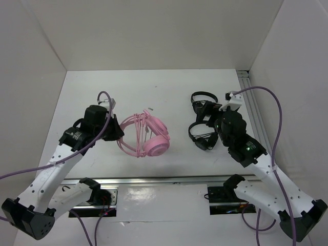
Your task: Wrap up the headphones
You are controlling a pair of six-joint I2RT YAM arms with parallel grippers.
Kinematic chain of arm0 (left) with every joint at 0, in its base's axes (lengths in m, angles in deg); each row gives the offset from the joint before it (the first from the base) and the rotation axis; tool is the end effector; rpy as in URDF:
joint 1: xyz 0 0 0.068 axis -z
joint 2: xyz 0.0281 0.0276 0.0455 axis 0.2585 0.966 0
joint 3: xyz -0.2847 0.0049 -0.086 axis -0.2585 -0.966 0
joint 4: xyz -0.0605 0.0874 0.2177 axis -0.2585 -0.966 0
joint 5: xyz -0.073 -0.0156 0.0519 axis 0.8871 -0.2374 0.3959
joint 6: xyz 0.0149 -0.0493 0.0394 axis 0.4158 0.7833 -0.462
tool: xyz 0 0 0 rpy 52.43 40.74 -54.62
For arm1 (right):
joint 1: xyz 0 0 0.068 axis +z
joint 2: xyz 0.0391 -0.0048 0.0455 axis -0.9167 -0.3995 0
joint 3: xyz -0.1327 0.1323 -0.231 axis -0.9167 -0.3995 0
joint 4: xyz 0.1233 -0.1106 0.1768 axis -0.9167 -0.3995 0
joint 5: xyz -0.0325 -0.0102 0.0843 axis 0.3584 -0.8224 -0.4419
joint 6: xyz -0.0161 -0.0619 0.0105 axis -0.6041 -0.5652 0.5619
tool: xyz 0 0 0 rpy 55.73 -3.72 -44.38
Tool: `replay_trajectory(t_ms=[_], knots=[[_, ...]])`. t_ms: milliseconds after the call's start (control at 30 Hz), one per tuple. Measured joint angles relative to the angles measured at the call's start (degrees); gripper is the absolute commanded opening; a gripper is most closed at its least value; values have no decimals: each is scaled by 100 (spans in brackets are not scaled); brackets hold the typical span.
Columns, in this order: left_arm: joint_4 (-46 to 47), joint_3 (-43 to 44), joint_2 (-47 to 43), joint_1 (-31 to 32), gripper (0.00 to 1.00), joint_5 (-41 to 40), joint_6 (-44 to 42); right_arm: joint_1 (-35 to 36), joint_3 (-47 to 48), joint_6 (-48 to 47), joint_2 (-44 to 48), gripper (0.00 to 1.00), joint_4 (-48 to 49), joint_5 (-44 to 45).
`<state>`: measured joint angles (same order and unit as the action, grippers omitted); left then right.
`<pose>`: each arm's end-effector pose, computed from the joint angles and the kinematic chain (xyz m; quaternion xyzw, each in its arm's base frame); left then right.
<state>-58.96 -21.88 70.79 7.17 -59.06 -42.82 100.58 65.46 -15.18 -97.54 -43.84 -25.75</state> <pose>0.1543 -0.0636 0.3397 -0.0672 0.8974 -0.2004 0.3872 0.1384 0.0676 0.3612 0.0549 0.7694 0.1349 0.6220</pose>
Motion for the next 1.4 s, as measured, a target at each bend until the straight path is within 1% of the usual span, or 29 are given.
replay_trajectory(t_ms=[167,267,400,567,667,767,933,1133,1267,1367,1400], knots=[[22,-402,15,7,0,452,-273,0,144,-7,140,100,-501,20],[177,-651,227,72,0,811,-485,0,144,-37,210,100,-732,-96],[533,-868,876,376,0,1137,-780,0,144,-116,321,100,-874,-258],[949,-809,1718,675,0,1405,-1283,0,144,-201,345,100,-907,-463],[1005,-494,2258,809,0,1381,-1611,0,146,-245,321,100,-911,-621],[1029,149,3056,1036,0,1193,-1965,0,146,-293,297,100,-909,-780],[1202,925,3993,1209,0,898,-2516,0,146,-323,291,100,-898,-999],[1523,1086,4704,1209,0,509,-3141,0,144,-326,289,100,-898,-1202],[1582,1156,5025,1154,0,520,-3442,0,144,-326,291,100,-896,-1353],[1585,1333,5226,1025,0,734,-3574,0,127,-326,291,100,-890,-1478],[1576,1410,5309,975,3,774,-3589,0,122,-326,291,100,-890,-1523]])
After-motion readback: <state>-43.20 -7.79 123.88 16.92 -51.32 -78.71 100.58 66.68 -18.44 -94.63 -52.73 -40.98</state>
